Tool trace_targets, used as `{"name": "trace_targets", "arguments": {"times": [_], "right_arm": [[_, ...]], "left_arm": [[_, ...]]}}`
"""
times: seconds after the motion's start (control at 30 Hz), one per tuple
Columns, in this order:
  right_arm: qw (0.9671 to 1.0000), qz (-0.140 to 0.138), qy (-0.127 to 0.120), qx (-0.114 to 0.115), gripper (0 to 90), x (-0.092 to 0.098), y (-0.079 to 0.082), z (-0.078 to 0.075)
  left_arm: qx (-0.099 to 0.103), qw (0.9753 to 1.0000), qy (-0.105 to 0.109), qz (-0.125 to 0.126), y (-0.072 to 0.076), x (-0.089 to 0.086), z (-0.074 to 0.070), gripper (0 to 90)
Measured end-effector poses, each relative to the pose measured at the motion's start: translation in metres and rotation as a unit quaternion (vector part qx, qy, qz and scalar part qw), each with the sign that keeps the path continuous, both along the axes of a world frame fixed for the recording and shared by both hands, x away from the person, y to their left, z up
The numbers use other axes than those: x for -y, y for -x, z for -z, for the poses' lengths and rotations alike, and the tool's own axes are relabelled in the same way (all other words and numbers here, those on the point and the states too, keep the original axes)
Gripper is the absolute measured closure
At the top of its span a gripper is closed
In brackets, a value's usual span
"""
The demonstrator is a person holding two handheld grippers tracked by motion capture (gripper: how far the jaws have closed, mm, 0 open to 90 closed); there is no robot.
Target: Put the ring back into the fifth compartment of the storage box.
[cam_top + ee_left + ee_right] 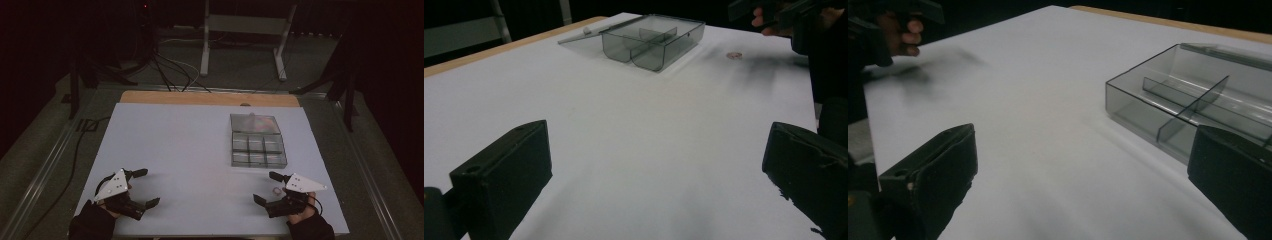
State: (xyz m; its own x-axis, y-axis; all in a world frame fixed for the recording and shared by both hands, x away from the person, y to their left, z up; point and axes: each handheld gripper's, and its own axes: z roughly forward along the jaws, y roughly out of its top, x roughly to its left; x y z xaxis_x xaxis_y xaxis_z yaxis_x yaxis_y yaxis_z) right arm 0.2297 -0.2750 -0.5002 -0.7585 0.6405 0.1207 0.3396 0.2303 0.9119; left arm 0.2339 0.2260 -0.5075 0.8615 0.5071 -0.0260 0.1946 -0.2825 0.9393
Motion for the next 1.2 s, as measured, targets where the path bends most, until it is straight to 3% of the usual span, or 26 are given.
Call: {"name": "trace_targets", "arguments": {"times": [0.1, 0.23, 0.3, 0.57, 0.9, 1.0, 1.2], "right_arm": [[1.0000, 0.000, 0.009, -0.002, 0.0, -0.001, 0.001, 0.000], [1.0000, -0.006, 0.006, -0.002, 0.0, -0.002, 0.002, -0.001], [0.9999, -0.010, 0.005, -0.008, 0.0, -0.002, 0.002, 0.000], [0.9997, -0.023, -0.006, -0.010, 0.0, -0.001, 0.004, -0.006], [0.9992, -0.038, 0.000, 0.014, 0.0, -0.006, 0.011, -0.020], [0.9991, -0.038, -0.009, 0.018, 0.0, -0.005, 0.012, -0.024], [0.9992, -0.015, -0.018, 0.032, 0.0, 0.002, 0.010, -0.031]], "left_arm": [[-0.005, 1.0000, 0.003, 0.005, -0.001, 0.000, 0.000, 0.6], [-0.004, 1.0000, 0.006, 0.005, -0.001, 0.000, 0.000, 0.6], [-0.012, 0.9998, 0.014, 0.009, -0.002, 0.000, 0.000, 0.6], [-0.017, 0.9998, 0.007, 0.012, -0.001, 0.001, 0.001, 0.6], [-0.016, 0.9997, 0.016, 0.011, -0.003, 0.001, 0.001, 0.7], [-0.016, 0.9996, 0.021, 0.011, -0.004, 0.001, 0.001, 0.6], [-0.020, 0.9996, 0.018, 0.011, -0.005, 0.001, 0.002, 0.6]]}}
